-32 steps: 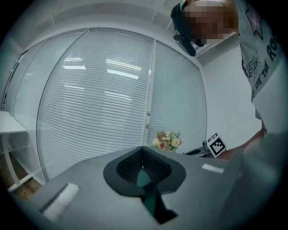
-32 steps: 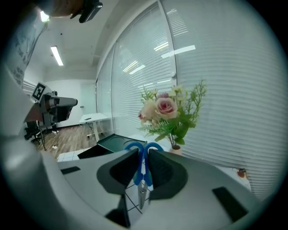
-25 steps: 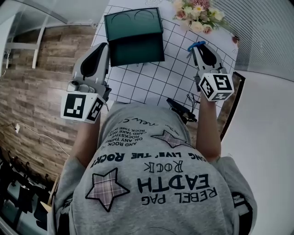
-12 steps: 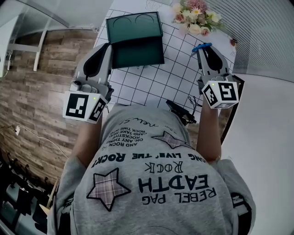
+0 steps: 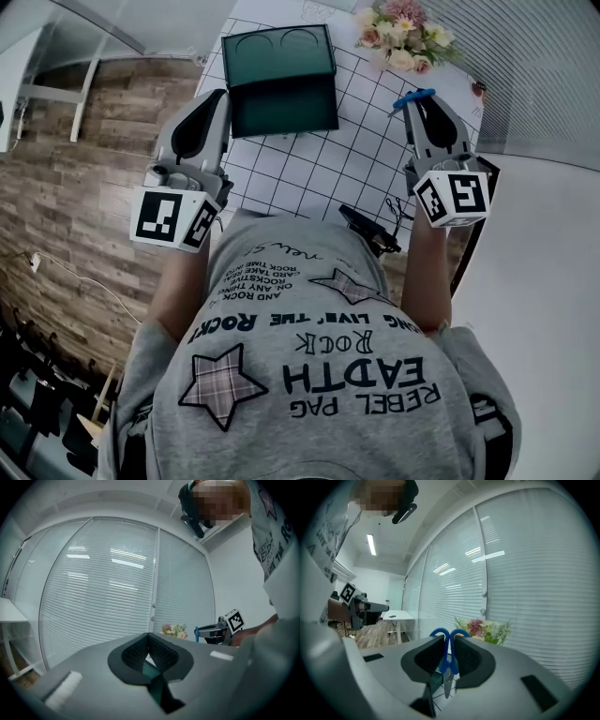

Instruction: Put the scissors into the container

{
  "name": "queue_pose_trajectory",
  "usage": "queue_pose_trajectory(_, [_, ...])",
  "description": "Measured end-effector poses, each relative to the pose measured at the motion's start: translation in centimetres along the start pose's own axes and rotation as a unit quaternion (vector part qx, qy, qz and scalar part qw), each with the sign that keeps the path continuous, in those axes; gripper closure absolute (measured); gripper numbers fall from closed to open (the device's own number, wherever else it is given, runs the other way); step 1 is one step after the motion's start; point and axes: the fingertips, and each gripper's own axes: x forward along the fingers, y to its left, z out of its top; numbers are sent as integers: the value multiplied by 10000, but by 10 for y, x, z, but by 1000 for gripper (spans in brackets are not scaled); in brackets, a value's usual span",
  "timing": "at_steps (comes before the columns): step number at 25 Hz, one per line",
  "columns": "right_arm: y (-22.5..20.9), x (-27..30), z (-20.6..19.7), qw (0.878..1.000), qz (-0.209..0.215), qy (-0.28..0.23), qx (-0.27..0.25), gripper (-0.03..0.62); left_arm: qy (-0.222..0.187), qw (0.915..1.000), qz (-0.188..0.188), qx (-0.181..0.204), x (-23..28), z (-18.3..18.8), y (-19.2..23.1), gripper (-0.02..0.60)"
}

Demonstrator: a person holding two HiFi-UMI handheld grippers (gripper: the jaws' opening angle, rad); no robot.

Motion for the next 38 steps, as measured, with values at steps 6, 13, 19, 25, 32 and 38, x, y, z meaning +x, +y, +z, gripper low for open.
queue_pose_trajectory(6, [18, 13, 6, 9995, 302, 10, 1, 514, 29, 9998, 190, -18, -12, -3, 9, 572])
queue_pose_trajectory(13, [41, 32, 12, 9973, 731, -49, -35, 514, 52, 9989, 467, -47, -28, -5, 21, 572])
queue_pose_trajectory(19, [66, 50, 20, 9938, 1101, -69, -138, 513, 36, 9977, 671, -44, -41, -5, 31, 572])
queue_pose_trajectory(25, [82, 67, 23, 9900, 1399, -140, -109, 514, -1, 9960, 892, -71, -54, -6, 40, 572])
queue_pose_trajectory(32, [100, 80, 30, 9847, 1729, -155, -162, 513, 55, 9940, 1088, -103, -64, -10, 46, 572])
queue_pose_trajectory(38, [113, 88, 33, 9800, 1977, -130, -200, 514, 76, 9923, 1225, -130, -70, -13, 52, 572])
